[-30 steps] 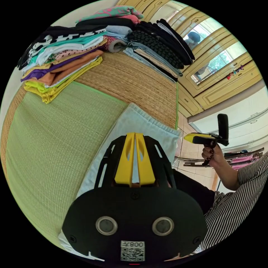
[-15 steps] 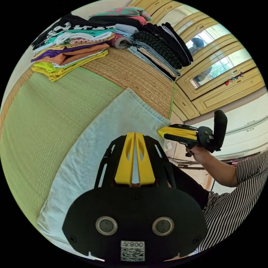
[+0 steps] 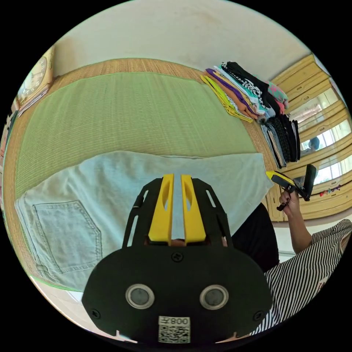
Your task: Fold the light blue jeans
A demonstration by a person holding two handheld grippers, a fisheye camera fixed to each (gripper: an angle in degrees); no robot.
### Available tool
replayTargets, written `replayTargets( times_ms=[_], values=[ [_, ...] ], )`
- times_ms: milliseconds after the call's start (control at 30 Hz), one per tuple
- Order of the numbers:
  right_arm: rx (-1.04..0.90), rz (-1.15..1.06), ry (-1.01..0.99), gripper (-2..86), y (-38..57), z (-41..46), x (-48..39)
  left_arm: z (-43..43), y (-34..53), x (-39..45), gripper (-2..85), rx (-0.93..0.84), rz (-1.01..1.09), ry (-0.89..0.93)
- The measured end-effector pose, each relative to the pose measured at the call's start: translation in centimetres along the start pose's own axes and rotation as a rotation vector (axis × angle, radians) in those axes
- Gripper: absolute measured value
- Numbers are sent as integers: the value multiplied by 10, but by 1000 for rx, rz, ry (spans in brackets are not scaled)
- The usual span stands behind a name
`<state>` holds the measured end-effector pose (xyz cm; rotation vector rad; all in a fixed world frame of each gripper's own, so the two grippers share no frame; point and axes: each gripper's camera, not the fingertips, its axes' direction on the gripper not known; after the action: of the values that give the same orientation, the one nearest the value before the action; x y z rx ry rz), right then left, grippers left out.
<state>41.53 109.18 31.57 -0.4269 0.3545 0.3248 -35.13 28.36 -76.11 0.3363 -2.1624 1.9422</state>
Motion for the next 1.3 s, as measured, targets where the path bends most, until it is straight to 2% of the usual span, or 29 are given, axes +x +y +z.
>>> replayTargets(
  times_ms=[133, 267, 433, 633, 767, 900, 1000, 1067, 1167, 1300],
  values=[
    [-51, -178, -151, 10, -72, 71, -49, -36, -7, -57, 21, 59, -33, -89],
    [-114, -277, -293, 26, -126, 135, -81, -38, 5, -102, 8, -16, -55, -83],
    [-275, -347, -427, 59, -177, 235, -113, -56, 46, -135, 4, 48, -81, -16],
    [-413, -399, -477, 62, -189, 312, -138, -90, 71, -171, 9, 98, -108, 49],
    [-354, -416, -464, 53, -181, 319, -138, -132, 76, -187, 32, 176, -60, 47],
    [-321, -438, -447, 40, -168, 330, -142, -161, 65, -207, 64, 174, -10, 16],
    [-299, -453, -403, 37, -162, 337, -147, -171, 49, -223, 75, 78, 61, 25],
    [-280, -465, -380, 36, -161, 340, -148, -161, 40, -237, 74, -93, 91, 34],
    [-275, -486, -371, 34, -160, 347, -149, -160, 41, -252, 54, -191, 97, 41],
    [-251, -479, -391, 34, -161, 352, -144, -185, 53, -268, 28, -110, 80, 89]
  ],
)
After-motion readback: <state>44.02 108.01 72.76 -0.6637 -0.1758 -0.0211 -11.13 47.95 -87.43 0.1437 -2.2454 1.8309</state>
